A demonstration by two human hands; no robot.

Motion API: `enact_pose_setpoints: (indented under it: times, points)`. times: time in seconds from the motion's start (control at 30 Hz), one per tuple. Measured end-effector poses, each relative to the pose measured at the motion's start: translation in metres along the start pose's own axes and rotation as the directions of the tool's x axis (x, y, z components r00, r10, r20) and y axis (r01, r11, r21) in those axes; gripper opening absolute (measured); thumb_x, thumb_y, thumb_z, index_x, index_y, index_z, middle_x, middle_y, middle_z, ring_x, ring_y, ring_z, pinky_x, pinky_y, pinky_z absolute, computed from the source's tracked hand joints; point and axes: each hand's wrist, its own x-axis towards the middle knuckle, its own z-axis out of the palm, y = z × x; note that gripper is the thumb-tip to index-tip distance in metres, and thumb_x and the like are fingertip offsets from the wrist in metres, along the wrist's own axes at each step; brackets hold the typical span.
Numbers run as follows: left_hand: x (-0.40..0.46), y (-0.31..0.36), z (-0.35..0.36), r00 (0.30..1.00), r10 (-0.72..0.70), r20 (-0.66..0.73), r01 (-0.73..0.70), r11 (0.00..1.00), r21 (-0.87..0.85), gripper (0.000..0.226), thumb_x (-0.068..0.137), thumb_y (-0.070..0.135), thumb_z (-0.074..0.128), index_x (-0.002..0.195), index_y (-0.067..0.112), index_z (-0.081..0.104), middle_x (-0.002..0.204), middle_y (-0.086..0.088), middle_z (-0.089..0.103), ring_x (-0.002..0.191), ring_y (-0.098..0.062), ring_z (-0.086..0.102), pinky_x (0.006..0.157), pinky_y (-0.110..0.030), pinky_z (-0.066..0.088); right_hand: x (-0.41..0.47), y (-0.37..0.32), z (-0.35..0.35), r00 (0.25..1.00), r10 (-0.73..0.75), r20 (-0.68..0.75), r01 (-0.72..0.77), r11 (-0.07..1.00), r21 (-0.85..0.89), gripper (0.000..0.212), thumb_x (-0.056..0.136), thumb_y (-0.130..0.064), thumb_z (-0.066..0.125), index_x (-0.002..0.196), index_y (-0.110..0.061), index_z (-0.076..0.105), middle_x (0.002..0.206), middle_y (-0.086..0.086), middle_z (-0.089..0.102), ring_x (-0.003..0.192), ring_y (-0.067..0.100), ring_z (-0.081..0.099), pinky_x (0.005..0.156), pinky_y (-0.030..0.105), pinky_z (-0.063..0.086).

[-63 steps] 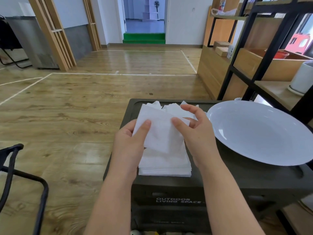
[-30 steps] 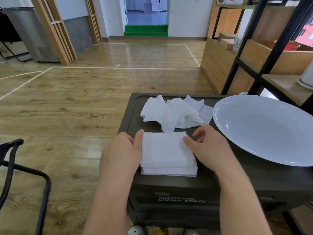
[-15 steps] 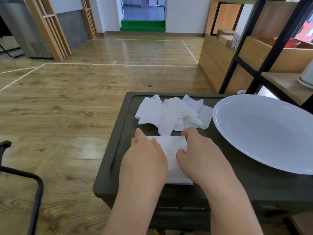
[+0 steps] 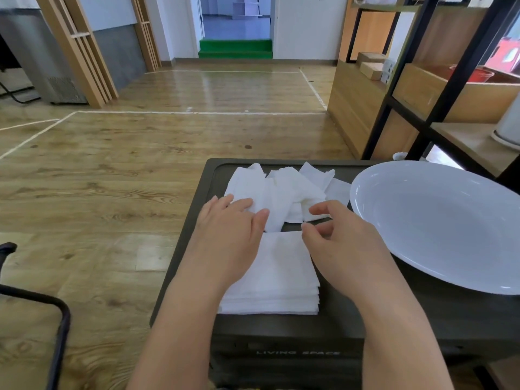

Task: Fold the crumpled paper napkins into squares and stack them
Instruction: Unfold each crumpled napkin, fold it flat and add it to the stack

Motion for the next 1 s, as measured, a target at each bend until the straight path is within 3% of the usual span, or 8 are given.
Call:
enact_pose_setpoints:
  times: [0.17, 0.3, 0.4, 0.5, 0.6, 0.8, 0.9, 1.0]
  points:
    - [0.002, -0.004, 0.003, 0.949, 0.076, -0.305, -0.105, 0.991, -0.08, 0.039, 0.096, 0.029, 0.038, 0.088, 0.018, 0.075, 0.11, 0.002, 0.071, 0.109, -0.021, 0.063, 0.098, -0.04, 0.043, 0.004, 0.001, 0.001, 1.0, -0.026, -0.014, 0.027, 0.999, 0.03, 0.033, 0.094, -0.032, 0.054, 0.126, -0.034, 0.047, 0.092, -0.015, 0.06, 0.074, -0.004, 0.051, 0.062, 0.01, 0.037]
    - [-0.004, -0.003, -0.004, 0.864, 0.07, -0.498, -0.195, 0.96, -0.203, 0.021, 0.088, 0.021, 0.055, 0.089, 0.016, 0.075, 0.096, 0.007, 0.073, 0.093, -0.012, 0.064, 0.081, -0.035, 0.052, 0.006, 0.0, 0.006, 0.99, -0.141, -0.007, 0.141, 0.988, 0.059, 0.052, 0.089, -0.023, 0.062, 0.131, -0.043, 0.039, 0.124, -0.019, 0.05, 0.096, -0.003, 0.049, 0.071, 0.01, 0.036]
    - [-0.015, 0.008, -0.019, 0.823, -0.015, -0.568, -0.229, 0.906, -0.356, 0.016, 0.084, 0.01, 0.067, 0.093, 0.021, 0.076, 0.088, 0.018, 0.07, 0.084, 0.002, 0.059, 0.072, -0.015, 0.047, 0.005, -0.002, 0.012, 0.95, -0.313, 0.008, 0.313, 0.95, 0.013, 0.073, 0.084, -0.017, 0.067, 0.135, -0.052, 0.029, 0.135, -0.03, 0.034, 0.116, -0.007, 0.037, 0.086, 0.014, 0.04]
    - [-0.024, 0.017, -0.032, 0.872, -0.199, -0.447, -0.121, 0.796, -0.592, 0.026, 0.085, 0.014, 0.068, 0.095, 0.038, 0.069, 0.077, 0.025, 0.066, 0.065, 0.007, 0.055, 0.058, -0.007, 0.04, 0.007, -0.002, 0.016, 0.931, -0.359, -0.065, 0.364, 0.929, 0.069, 0.053, 0.083, -0.024, 0.07, 0.125, -0.046, 0.046, 0.117, -0.03, 0.046, 0.107, -0.008, 0.043, 0.091, 0.02, 0.045]
    - [-0.027, 0.015, -0.038, 0.926, -0.281, -0.253, -0.007, 0.657, -0.754, 0.036, 0.085, 0.023, 0.067, 0.106, 0.049, 0.053, 0.084, 0.023, 0.066, 0.069, 0.001, 0.06, 0.061, -0.019, 0.042, 0.008, -0.006, 0.011, 0.957, -0.229, -0.179, 0.281, 0.887, 0.366, 0.005, 0.085, -0.034, 0.066, 0.09, -0.036, 0.064, 0.089, -0.018, 0.068, 0.087, -0.001, 0.061, 0.079, 0.025, 0.053]
    - [-0.029, 0.003, -0.04, 0.972, -0.236, -0.023, 0.108, 0.529, -0.842, 0.033, 0.088, 0.019, 0.065, 0.11, 0.044, 0.061, 0.083, 0.012, 0.071, 0.078, -0.005, 0.068, 0.074, -0.027, 0.052, 0.007, -0.008, 0.005, 0.992, -0.061, -0.111, 0.123, 0.682, 0.721, 0.004, 0.085, -0.026, 0.069, 0.084, -0.028, 0.072, 0.083, -0.014, 0.073, 0.079, 0.003, 0.069, 0.065, 0.02, 0.056]
    - [-0.028, -0.001, -0.035, 0.964, -0.258, 0.055, 0.181, 0.492, -0.851, 0.025, 0.085, 0.028, 0.066, 0.107, 0.041, 0.062, 0.072, 0.016, 0.067, 0.069, 0.0, 0.063, 0.067, -0.015, 0.046, 0.01, -0.006, 0.008, 0.997, -0.001, -0.082, 0.06, 0.702, 0.71, 0.006, 0.084, -0.027, 0.069, 0.08, -0.032, 0.071, 0.081, -0.019, 0.072, 0.079, 0.0, 0.068, 0.07, 0.023, 0.056]
    - [-0.027, -0.006, -0.031, 0.952, -0.238, 0.193, 0.286, 0.462, -0.84, 0.014, 0.082, 0.034, 0.067, 0.096, 0.034, 0.066, 0.078, 0.017, 0.072, 0.073, 0.002, 0.067, 0.067, -0.016, 0.047, 0.012, -0.006, 0.012, 0.997, 0.045, -0.067, 0.012, 0.739, 0.674, 0.005, 0.084, -0.03, 0.069, 0.079, -0.033, 0.069, 0.079, -0.02, 0.071, 0.08, 0.003, 0.068, 0.073, 0.027, 0.058]
